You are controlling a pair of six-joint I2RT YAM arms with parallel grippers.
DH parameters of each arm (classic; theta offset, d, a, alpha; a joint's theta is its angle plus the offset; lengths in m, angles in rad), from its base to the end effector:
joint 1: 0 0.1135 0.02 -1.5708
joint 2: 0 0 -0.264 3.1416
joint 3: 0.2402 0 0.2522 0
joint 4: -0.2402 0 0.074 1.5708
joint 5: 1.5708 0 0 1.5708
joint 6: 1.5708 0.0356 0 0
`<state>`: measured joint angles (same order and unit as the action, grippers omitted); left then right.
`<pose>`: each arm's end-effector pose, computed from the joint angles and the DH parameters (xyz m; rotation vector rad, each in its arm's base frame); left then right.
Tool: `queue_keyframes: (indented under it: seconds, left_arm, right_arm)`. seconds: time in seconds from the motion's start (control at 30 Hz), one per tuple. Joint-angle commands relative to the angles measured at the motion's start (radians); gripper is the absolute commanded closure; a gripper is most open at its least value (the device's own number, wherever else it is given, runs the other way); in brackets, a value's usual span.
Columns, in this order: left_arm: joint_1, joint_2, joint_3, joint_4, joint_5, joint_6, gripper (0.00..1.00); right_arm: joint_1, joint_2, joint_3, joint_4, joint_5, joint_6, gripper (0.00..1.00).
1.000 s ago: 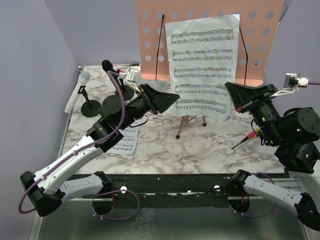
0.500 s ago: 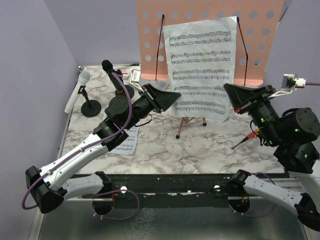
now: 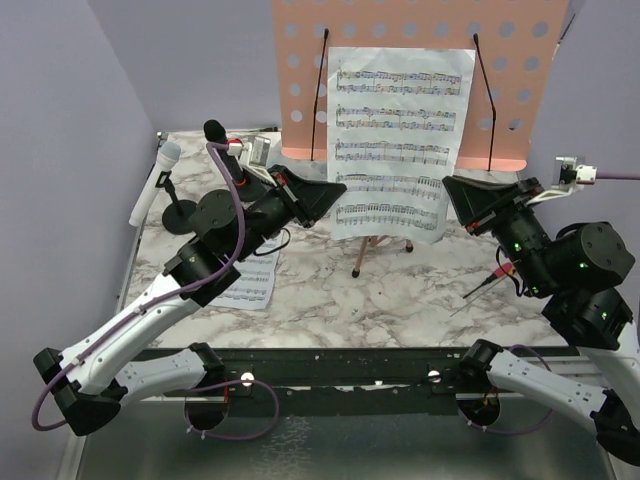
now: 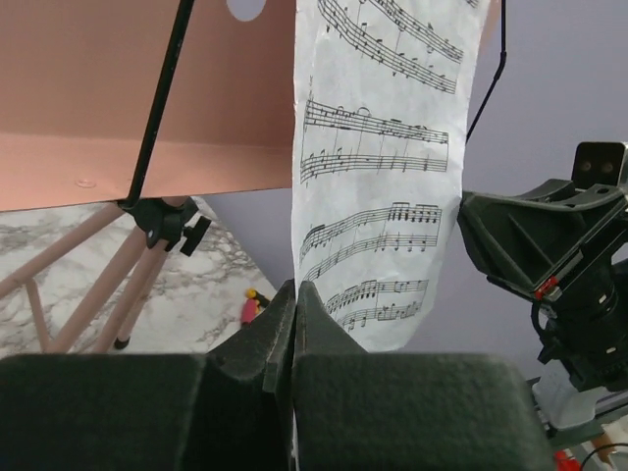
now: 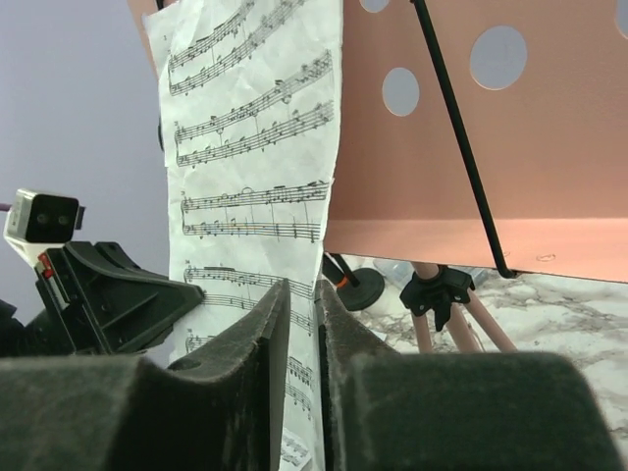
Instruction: Pack up the instrument practice props
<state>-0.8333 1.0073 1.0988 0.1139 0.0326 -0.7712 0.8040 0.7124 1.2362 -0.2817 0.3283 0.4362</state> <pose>0.1502 -0.1671 0.4412 0.0769 1.5030 -1.3474 0.0824 0.0690 0.4864 0.0341 1.3895 0.8258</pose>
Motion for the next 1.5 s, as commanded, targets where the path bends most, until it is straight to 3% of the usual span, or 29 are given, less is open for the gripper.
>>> queue_keyframes:
  seconds: [0.0,0.1,0.3,0.47,0.67,0.97,1.2,1.47]
  left_arm:
    - [-0.004,-0.037,0.086,-0.194,0.000,0.193,1.00]
    - [-0.004,-0.048,0.131,-0.309,0.032,0.329,1.00]
    - [-0.003,-0.082,0.209,-0.589,0.100,0.581,1.00]
    - [-0.003,-0.144,0.176,-0.652,0.181,0.677,1.00]
    - [-0.004,-0.150,0.142,-0.750,0.173,0.711,1.00]
    - [-0.004,-0.033,0.019,-0.754,0.083,0.641,1.00]
    - [0.008,0.050,-0.073,-0.673,-0.164,0.453,1.00]
    - [0.251,0.053,-0.176,-0.642,-0.184,0.331,1.00]
  right_arm:
    - [0.005,-0.026,-0.002,0.035,-0.010,-0.097,0.73]
    - [0.004,-0.045,0.004,0.042,-0.011,-0.153,0.60]
    - [0.004,-0.090,0.025,0.043,0.013,-0.260,0.43]
    - [0.004,-0.107,0.048,0.035,0.036,-0.317,0.28]
    - [0.004,-0.120,0.053,0.050,0.067,-0.362,0.01]
    - [0.004,-0.137,0.035,0.067,0.094,-0.391,0.00]
    - [0.005,-0.145,0.013,0.089,0.105,-0.400,0.00]
    - [0.005,-0.138,0.008,0.100,0.117,-0.420,0.00]
